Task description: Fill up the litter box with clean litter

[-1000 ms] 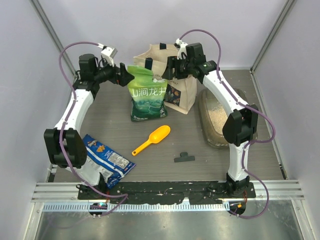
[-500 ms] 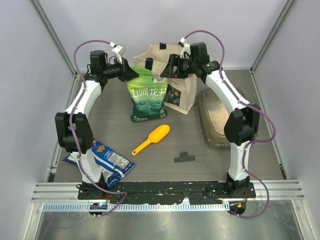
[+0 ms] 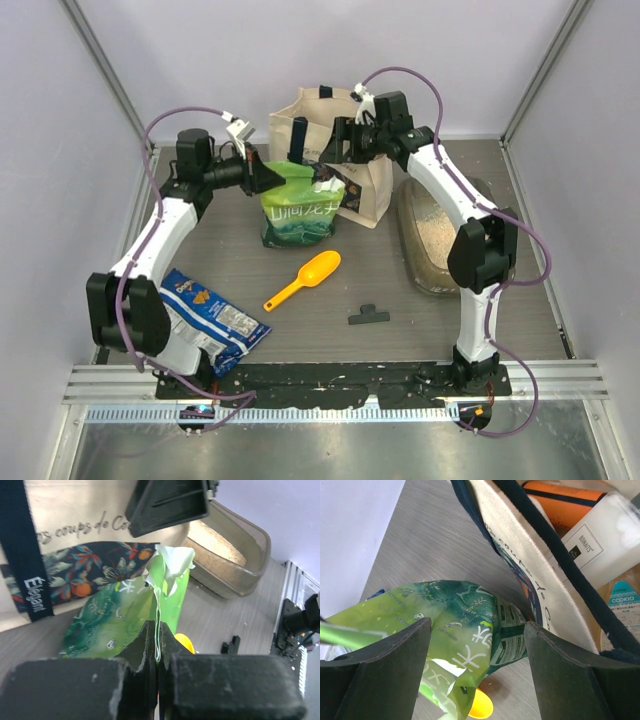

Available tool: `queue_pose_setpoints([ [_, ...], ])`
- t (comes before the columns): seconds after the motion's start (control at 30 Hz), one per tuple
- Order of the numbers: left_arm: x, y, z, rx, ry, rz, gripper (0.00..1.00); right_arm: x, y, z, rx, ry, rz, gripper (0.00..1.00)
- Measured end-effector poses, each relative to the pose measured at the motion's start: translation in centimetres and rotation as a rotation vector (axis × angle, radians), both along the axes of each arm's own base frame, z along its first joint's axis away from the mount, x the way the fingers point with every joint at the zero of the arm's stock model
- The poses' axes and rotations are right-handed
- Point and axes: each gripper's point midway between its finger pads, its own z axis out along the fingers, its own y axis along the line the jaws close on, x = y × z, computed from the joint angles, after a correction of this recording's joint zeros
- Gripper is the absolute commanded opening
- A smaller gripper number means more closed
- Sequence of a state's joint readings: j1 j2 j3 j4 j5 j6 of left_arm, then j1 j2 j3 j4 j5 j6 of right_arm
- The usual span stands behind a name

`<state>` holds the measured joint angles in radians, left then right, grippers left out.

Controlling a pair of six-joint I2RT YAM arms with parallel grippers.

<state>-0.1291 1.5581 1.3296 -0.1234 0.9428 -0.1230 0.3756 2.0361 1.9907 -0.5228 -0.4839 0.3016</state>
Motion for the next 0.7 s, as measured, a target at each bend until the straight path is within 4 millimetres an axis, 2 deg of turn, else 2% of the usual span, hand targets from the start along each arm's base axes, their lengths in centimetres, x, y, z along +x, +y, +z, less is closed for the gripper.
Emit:
queue_pose_setpoints([
  [0.13, -2.4, -0.5, -0.3, -0.003, 0.009, -0.011, 0.00, -1.8, 0.4, -0.8, -0.033, 0.009, 0.029, 0.80],
  [0.2, -2.8, -0.5, -0.4, -0.004, 0.011, 0.001, 0.00, -3.5, 0.4, -0.9, -0.050, 0.013, 0.060, 0.80],
  [0.37, -3.0, -0.6, -0.3, -0.015, 0.012, 0.024, 0.00, -5.3, -0.1, -0.6, -0.077, -0.003, 0.095, 0.79],
  [0.57, -3.1, -0.5, -0.3, -0.024, 0.022, 0.047, 0.00, -5.9, -0.8, -1.4, -0.115, -0.002, 0.104, 0.70],
  [0.7, -3.4, -0.5, -0.3, -0.025, 0.023, 0.048, 0.00, -6.4, -0.6, -1.9, -0.140, 0.008, 0.114, 0.59],
])
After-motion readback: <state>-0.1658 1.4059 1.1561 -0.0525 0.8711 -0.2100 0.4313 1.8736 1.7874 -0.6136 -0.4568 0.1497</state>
